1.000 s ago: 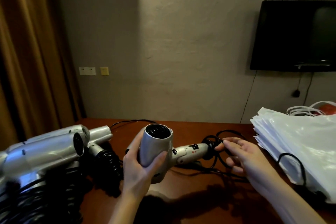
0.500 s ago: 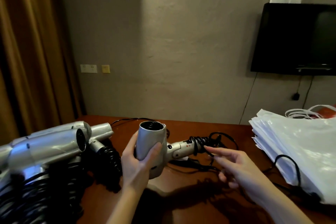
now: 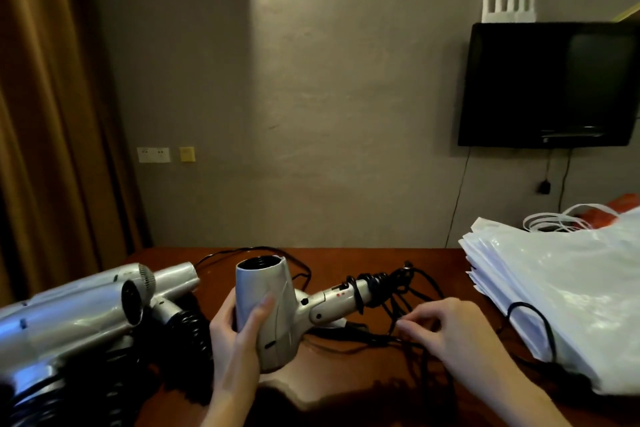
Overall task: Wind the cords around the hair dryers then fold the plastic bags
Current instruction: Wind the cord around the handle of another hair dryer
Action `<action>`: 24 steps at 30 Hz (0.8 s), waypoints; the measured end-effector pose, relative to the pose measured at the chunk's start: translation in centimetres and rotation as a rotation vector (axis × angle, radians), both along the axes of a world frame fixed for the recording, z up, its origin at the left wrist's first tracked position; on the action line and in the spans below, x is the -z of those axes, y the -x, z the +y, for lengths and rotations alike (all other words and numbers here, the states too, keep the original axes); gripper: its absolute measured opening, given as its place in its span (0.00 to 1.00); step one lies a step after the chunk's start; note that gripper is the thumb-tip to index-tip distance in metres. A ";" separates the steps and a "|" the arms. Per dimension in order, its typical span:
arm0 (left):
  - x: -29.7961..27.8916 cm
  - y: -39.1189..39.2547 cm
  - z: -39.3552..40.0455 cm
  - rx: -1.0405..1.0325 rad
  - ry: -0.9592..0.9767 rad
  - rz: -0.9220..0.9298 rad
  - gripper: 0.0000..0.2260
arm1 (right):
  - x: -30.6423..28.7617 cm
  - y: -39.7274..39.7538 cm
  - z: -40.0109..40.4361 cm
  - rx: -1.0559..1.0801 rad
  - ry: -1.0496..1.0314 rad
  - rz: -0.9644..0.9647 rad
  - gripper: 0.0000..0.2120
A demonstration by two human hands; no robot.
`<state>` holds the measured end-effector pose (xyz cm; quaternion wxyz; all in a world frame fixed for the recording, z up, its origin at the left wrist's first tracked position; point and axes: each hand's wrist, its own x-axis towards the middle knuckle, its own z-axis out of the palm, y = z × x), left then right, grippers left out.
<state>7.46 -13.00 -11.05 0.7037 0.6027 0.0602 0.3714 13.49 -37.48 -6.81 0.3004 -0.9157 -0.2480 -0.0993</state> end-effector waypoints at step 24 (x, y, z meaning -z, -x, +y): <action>-0.4 -0.1 0.6 0.019 0.175 -0.003 0.25 | 0.5 -0.3 0.0 -0.459 -0.390 0.112 0.12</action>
